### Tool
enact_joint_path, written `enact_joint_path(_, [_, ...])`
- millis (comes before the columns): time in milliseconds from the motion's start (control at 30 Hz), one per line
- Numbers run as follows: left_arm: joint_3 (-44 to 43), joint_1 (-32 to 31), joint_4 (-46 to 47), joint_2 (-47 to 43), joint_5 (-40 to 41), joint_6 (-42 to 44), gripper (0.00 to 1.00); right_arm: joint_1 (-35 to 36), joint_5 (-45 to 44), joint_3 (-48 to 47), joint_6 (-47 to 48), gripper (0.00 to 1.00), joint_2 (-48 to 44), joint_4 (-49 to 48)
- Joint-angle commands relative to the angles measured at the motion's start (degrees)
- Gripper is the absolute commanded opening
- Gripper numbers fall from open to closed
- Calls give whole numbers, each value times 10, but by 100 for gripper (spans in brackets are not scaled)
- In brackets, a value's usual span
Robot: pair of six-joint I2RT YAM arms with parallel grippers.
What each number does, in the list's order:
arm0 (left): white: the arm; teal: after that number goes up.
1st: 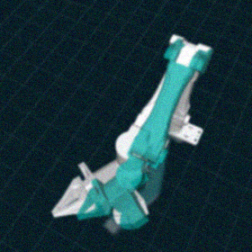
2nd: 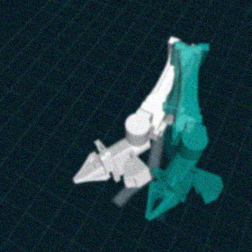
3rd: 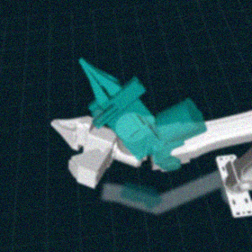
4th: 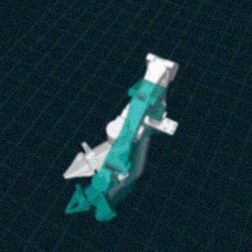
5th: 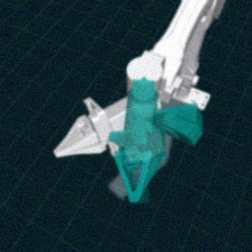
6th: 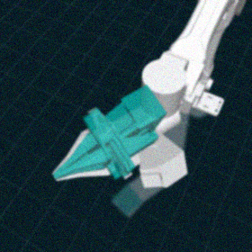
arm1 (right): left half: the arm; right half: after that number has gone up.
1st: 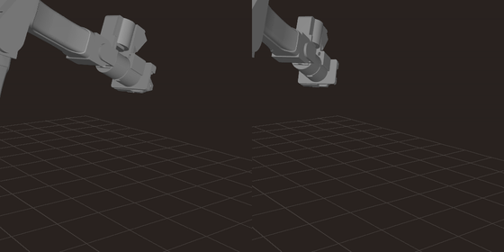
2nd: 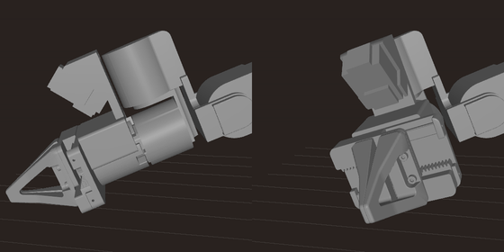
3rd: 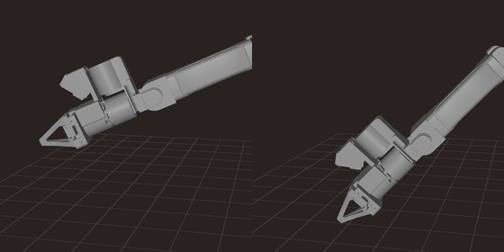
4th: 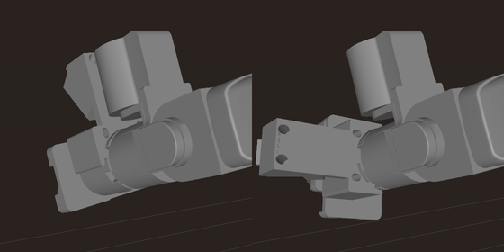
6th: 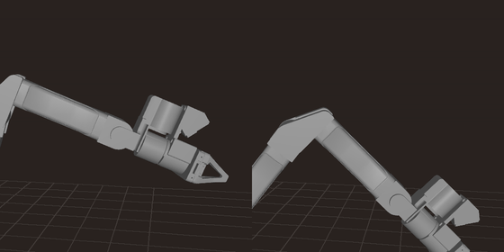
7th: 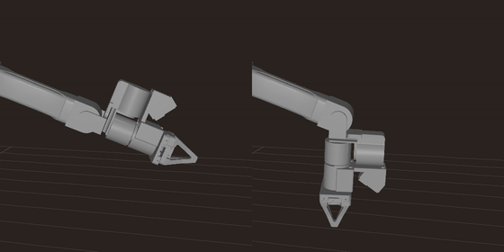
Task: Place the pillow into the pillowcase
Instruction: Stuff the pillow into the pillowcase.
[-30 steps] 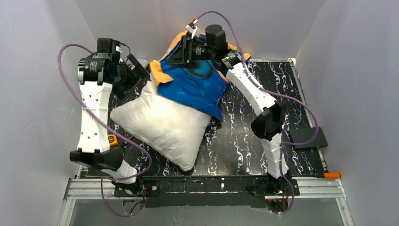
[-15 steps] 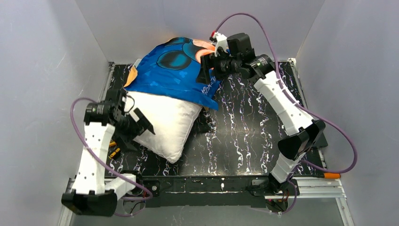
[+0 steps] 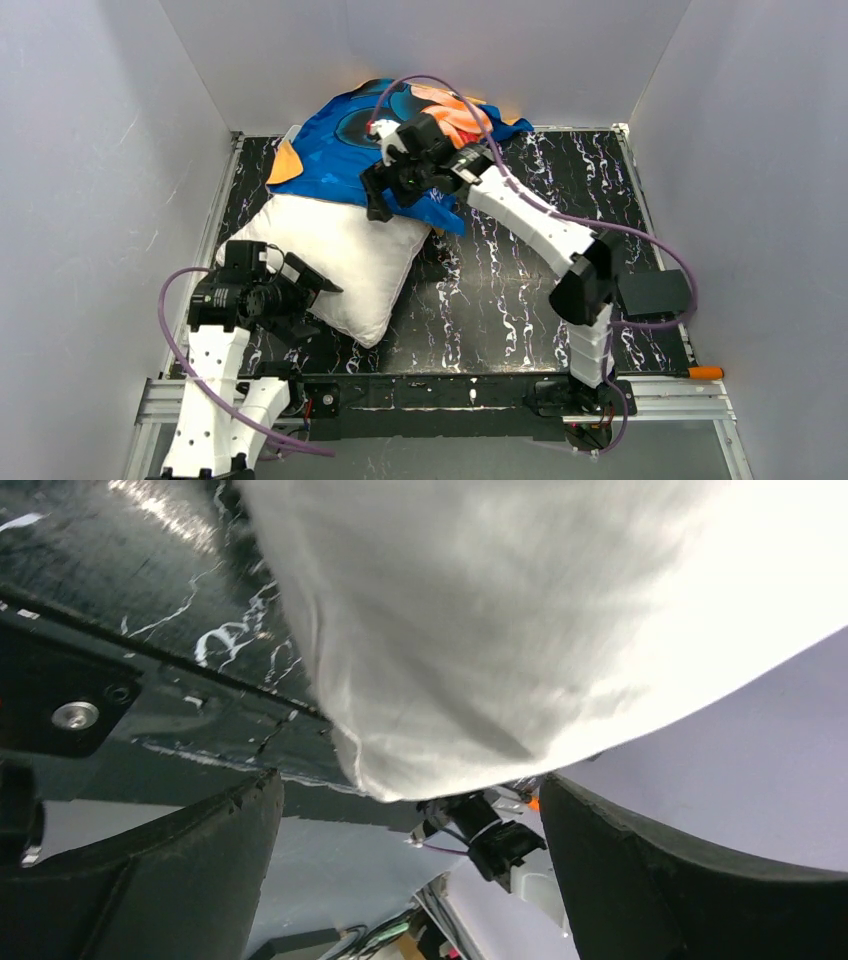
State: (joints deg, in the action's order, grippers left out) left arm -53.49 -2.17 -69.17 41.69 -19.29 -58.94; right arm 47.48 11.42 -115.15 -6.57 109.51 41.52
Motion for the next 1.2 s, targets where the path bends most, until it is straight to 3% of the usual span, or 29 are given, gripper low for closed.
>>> enact_joint_path(0, [9,36,88,42,-45,34,98,22,-11,-119,17,98,83,-23])
enact_joint_path(33, [8,48,100,58,-50,44,98,28,-12,-139,14,98,102,-16])
enact_joint_path(100, [9,72,130,82,-68,60,98,34,-13,-167,-1,83,130,-6])
enact_joint_path(233, [28,111,219,130,-111,63,84,34,3,-174,-33,9,120,-1])
enact_joint_path(267, [25,111,233,145,-114,66,79,34,3,-167,-40,1,104,-1])
enact_joint_path(533, [-10,99,318,211,-169,69,25,31,86,-48,-144,1,-52,-49])
enact_joint_path(633, [-18,46,385,234,-175,32,10,33,132,2,-197,1,-101,-79])
enact_joint_path(700, [-38,-22,422,266,-166,7,1,38,155,25,-224,1,-125,-83])
enact_joint_path(833, [-104,-108,474,326,-134,-27,0,68,174,64,-283,1,-173,-111])
enact_joint_path(1000, [-199,-170,518,402,-108,-50,0,134,201,148,-406,1,-227,-252])
enact_joint_path(1167, [-285,-240,548,480,-91,-69,0,171,243,193,-472,1,-229,-349])
